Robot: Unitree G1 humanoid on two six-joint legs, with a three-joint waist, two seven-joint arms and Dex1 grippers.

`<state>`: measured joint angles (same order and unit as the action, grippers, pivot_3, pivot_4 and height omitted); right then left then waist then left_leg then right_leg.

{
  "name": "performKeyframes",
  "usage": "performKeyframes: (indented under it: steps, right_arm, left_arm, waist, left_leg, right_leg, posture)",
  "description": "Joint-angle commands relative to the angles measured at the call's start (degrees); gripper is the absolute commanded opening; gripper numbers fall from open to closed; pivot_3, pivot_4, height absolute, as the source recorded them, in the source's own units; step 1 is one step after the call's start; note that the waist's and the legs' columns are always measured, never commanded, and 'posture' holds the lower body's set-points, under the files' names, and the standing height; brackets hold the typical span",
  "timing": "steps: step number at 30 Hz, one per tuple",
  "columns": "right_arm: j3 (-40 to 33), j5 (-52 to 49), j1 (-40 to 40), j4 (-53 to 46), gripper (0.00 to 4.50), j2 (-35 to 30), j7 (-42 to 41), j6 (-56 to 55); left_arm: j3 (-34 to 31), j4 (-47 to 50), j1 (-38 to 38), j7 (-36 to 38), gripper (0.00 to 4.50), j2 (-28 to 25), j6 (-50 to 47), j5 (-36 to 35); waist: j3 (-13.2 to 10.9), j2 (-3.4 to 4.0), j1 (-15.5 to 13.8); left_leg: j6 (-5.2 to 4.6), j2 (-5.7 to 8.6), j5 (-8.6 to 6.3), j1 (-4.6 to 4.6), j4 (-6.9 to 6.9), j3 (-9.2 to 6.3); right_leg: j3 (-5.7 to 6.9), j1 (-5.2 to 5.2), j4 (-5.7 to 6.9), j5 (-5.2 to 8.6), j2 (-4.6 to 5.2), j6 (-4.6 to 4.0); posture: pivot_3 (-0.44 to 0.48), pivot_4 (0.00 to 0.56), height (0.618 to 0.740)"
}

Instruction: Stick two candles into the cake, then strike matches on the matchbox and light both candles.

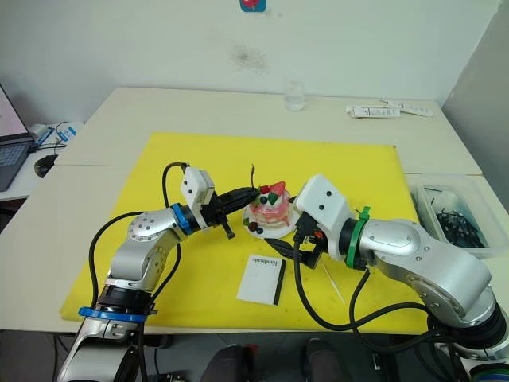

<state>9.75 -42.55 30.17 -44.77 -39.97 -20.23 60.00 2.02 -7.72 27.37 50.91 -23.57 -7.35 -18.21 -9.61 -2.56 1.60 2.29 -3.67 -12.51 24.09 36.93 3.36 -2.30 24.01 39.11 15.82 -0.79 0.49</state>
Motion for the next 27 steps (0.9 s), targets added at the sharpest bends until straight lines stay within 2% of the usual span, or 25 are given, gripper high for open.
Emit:
performKeyframes:
  steps: [1, 8, 15, 23, 27]
  right_arm:
    - [-1.5, 0.61, -0.13, -2.09, 4.48, 0.22, -0.22, -0.28]
    - [-1.42, 1.26, -0.67, -2.14, 4.48, 0.31, -0.78, -0.53]
    - [-1.08, 2.17, -1.35, -1.99, 4.48, 0.38, -1.11, -1.02]
    - [-0.68, 3.7, -2.06, -2.0, 4.5, 0.98, -1.46, -1.39]
    - [-0.47, 4.58, -2.41, -1.95, 4.5, 1.71, -1.33, -1.97]
  left_arm:
    - [0.97, -2.05, -0.73, 0.91, 0.0, -0.11, 1.94, 1.67]
    - [1.41, -4.61, -0.31, 1.36, 0.0, 0.58, 3.83, 2.05]
    - [-0.6, -1.41, -0.29, 0.99, 0.0, 1.36, -1.38, -2.04]
    - [-5.26, 6.49, -1.22, -1.57, 2.46, -1.2, -10.2, -6.81]
    - [-7.74, 10.29, -2.62, -2.57, 3.76, -4.04, -10.88, -6.81]
  waist:
    - [0.02, 0.0, 0.0]
    - [0.03, 0.0, 0.0]
    - [0.03, 0.0, 0.01]
    - [0.03, 0.0, 0.07]
    - [0.03, 0.0, 0.07]
  left_leg:
    - [0.0, 0.0, 0.0, 0.0, 0.0, 0.0]
    - [0.0, 0.0, 0.0, -0.15, 0.01, -0.02]
    - [0.0, 0.0, 0.0, -0.22, 0.04, -0.06]
    - [0.0, -0.01, 0.0, -0.21, 0.02, -0.08]
    - [0.0, -0.02, 0.0, -0.2, 0.01, -0.09]
  right_leg:
    - [0.01, -0.01, 0.0, 0.0, 0.0, 0.0]
    - [0.03, -0.17, 0.0, -0.01, 0.0, 0.01]
    - [0.06, -0.28, -0.02, -0.02, 0.01, 0.03]
    - [0.07, -0.26, -0.03, -0.02, -0.01, 0.03]
    - [0.08, -0.25, -0.03, -0.02, -0.01, 0.03]
  posture:
    - [0.0, 0.15, 0.74]
    - [0.0, 0.15, 0.74]
    - [0.0, 0.15, 0.74]
    - [0.0, 0.15, 0.74]
    - [0.0, 0.15, 0.74]
